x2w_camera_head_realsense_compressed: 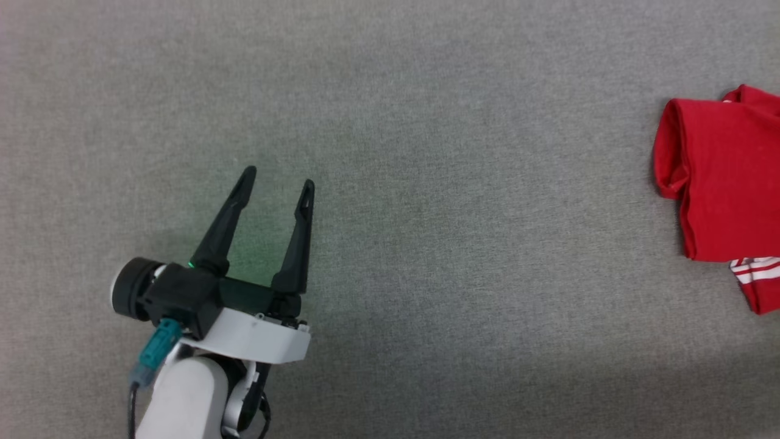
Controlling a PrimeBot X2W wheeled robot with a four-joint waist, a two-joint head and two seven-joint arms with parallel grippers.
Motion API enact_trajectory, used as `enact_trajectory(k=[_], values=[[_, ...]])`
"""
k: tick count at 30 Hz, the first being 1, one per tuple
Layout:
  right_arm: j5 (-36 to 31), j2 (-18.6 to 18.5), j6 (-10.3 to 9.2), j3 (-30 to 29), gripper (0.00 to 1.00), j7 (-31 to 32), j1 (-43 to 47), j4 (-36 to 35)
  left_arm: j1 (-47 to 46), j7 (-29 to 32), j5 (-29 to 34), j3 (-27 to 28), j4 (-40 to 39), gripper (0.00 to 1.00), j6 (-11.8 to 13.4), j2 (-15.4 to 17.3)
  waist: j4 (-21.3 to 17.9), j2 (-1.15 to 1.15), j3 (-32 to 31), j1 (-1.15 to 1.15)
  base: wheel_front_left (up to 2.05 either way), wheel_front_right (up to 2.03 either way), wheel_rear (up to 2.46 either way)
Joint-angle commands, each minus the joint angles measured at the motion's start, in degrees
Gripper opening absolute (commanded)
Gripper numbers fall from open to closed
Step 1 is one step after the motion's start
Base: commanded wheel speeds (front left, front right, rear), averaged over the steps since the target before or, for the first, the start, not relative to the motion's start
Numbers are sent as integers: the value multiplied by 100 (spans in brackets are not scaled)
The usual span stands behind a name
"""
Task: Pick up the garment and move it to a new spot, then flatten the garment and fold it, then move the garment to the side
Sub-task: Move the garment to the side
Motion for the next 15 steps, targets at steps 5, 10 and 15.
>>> enact_trajectory(k=[5, 10, 15], values=[[-107, 193, -7, 200, 0, -200, -205, 414, -28, 38, -16, 42, -106, 100, 67, 66, 19, 0, 141, 0, 0, 0, 0], [-98, 257, -7, 355, 0, -375, -333, 713, -3, 87, -27, 49, -183, 100, 98, 119, 34, 0, 160, 0, 0, 0, 0], [-93, 252, -7, 466, 100, -536, -474, 951, 1, 108, -43, 24, -211, 100, 137, 114, 59, 0, 112, 0, 0, 0, 0]])
